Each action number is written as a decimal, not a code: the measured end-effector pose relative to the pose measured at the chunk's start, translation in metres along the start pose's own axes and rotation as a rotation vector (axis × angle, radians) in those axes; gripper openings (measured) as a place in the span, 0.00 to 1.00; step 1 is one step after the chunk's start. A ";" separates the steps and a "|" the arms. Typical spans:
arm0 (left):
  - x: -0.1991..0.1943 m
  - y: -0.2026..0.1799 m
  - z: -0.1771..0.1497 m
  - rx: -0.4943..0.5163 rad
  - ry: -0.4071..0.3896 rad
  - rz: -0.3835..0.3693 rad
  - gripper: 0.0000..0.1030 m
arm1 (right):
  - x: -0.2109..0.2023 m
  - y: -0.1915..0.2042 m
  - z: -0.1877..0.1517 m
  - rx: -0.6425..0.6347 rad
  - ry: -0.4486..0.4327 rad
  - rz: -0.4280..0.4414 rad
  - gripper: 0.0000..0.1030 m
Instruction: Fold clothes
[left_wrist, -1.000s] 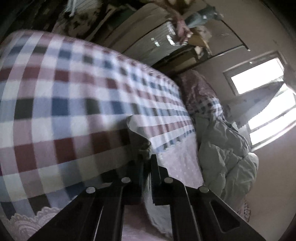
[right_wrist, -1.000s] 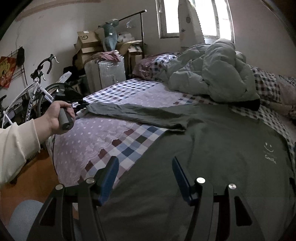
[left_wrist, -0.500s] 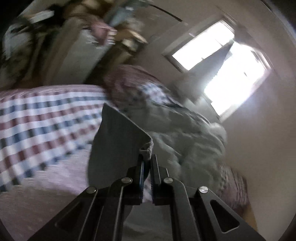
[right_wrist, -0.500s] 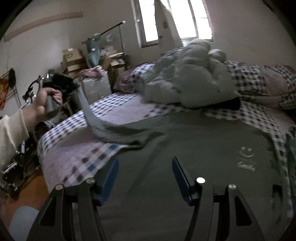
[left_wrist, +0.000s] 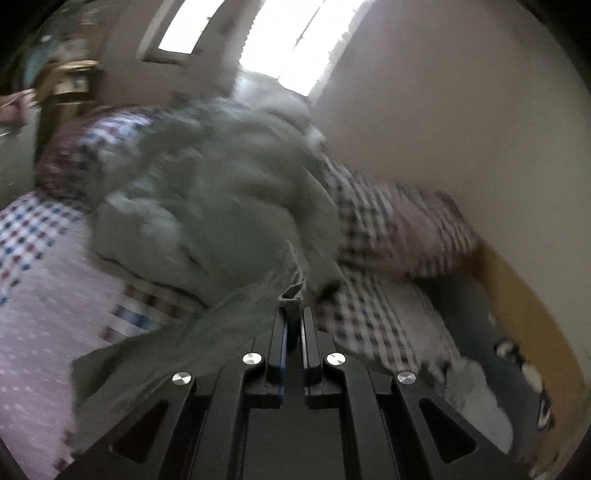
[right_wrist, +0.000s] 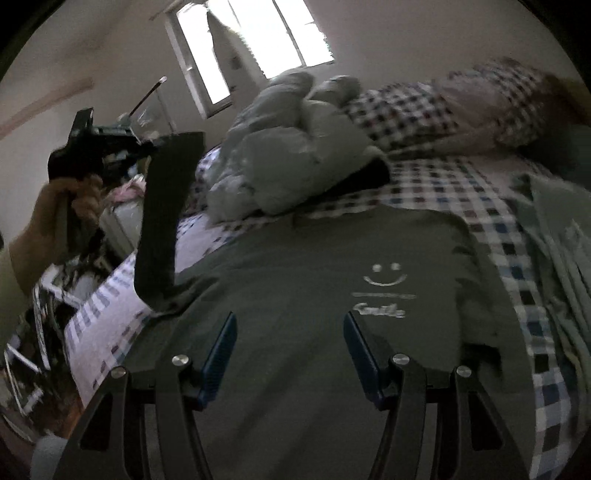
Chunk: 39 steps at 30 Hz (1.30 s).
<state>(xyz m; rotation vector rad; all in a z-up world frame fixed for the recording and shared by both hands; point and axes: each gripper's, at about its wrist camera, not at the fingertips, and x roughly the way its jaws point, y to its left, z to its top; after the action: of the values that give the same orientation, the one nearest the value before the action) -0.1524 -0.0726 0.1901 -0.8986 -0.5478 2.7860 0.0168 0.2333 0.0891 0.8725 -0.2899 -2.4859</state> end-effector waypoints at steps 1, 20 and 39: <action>0.012 -0.015 -0.008 0.018 0.024 -0.002 0.04 | -0.002 -0.009 0.002 0.020 0.000 0.003 0.62; 0.170 -0.181 -0.162 0.296 0.357 0.049 0.04 | -0.048 -0.149 0.009 0.442 -0.060 -0.044 0.62; 0.008 0.000 -0.148 -0.080 0.215 -0.093 0.76 | -0.046 -0.151 0.005 0.462 -0.048 -0.060 0.62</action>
<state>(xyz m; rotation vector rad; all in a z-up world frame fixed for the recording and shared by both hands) -0.0713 -0.0275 0.0743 -1.1410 -0.6514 2.5601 -0.0118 0.3869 0.0652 1.0077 -0.8918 -2.5390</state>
